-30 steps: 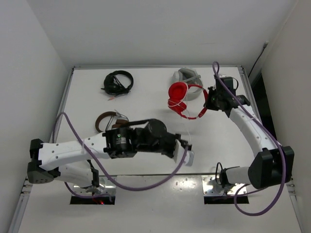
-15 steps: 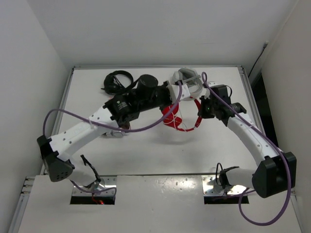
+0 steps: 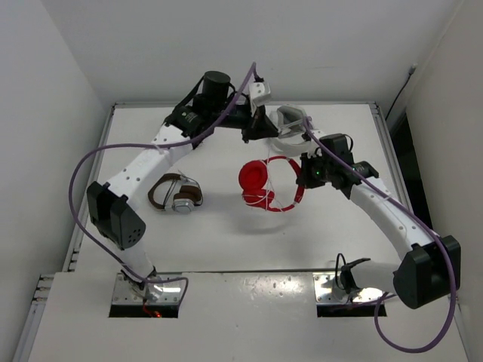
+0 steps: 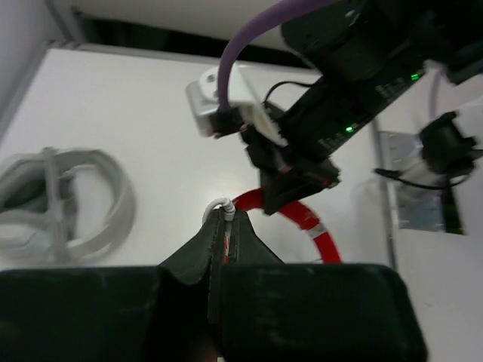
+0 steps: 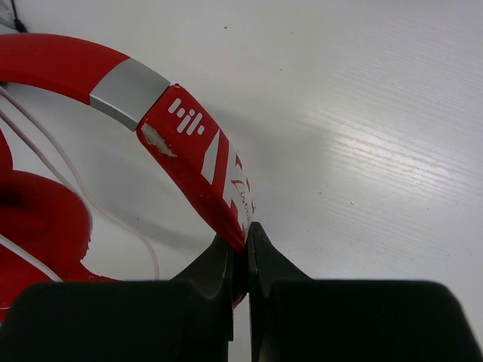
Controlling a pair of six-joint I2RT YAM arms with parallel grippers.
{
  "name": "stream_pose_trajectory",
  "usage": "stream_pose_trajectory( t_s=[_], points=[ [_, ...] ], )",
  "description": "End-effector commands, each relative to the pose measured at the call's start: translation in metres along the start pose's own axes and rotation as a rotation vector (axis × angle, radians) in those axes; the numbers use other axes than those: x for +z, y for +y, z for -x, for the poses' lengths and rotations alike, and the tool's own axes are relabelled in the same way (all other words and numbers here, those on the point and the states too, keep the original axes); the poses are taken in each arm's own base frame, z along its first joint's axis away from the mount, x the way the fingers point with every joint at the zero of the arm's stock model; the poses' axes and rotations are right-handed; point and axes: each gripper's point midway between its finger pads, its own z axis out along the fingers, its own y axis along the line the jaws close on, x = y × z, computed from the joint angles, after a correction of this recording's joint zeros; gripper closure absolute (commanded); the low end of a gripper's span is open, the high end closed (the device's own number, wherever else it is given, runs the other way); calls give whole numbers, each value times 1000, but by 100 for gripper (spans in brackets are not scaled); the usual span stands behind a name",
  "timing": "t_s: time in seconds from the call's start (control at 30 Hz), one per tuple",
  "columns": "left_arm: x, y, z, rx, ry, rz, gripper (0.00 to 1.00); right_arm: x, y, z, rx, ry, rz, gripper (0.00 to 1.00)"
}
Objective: Wrap the headphones
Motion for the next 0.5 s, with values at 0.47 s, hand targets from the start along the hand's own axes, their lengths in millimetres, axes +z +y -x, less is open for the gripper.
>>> stream_pose_trajectory(
  t_s=[0.47],
  points=[
    [-18,-43,21,-288,-125,-567,100,-10,47,15,-88,-60,240,100]
  ],
)
